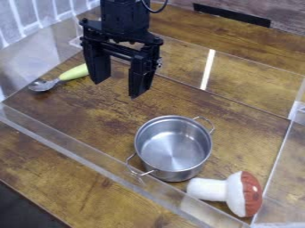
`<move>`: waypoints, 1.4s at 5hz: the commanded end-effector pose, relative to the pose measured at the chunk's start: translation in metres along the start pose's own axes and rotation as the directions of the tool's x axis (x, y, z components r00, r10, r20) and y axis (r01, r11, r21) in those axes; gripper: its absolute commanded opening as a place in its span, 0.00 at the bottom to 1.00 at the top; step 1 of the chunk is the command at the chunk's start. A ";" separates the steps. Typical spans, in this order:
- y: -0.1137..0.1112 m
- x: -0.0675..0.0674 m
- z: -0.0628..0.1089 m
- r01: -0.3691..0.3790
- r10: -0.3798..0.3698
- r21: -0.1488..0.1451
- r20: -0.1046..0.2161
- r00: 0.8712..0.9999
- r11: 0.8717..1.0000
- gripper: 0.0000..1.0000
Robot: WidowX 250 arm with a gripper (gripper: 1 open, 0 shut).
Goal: Put the mushroom in the silver pot
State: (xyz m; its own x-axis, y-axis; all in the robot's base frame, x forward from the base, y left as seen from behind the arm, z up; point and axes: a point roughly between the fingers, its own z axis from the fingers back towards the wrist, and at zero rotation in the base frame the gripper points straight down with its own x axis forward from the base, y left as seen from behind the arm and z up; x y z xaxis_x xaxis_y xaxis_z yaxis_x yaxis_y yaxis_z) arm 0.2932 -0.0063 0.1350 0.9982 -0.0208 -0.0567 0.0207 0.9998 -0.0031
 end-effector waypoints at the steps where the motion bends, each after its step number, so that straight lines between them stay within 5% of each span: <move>1: -0.004 -0.001 -0.006 0.016 -0.016 -0.005 -0.038 0.999 1.000 1.00; 2: -0.024 -0.006 -0.010 0.175 -0.175 0.001 -0.054 0.983 0.985 1.00; 3: -0.070 -0.007 -0.012 0.412 -0.411 0.025 -0.045 0.911 0.911 1.00; 4: -0.102 -0.002 -0.010 0.556 -0.555 0.044 -0.041 0.831 0.830 1.00; 5: -0.128 0.004 -0.008 0.642 -0.641 0.058 -0.030 0.767 0.765 1.00; 6: -0.153 0.005 -0.021 0.691 -0.692 0.064 -0.016 0.722 0.720 1.00; 7: -0.156 0.009 -0.037 0.696 -0.697 0.067 0.002 0.717 0.715 1.00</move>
State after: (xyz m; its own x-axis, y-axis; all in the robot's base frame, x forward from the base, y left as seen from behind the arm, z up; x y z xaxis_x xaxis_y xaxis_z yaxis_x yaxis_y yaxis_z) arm 0.2942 -0.1605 0.0853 0.7028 -0.7070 -0.0789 0.7098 0.7044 0.0096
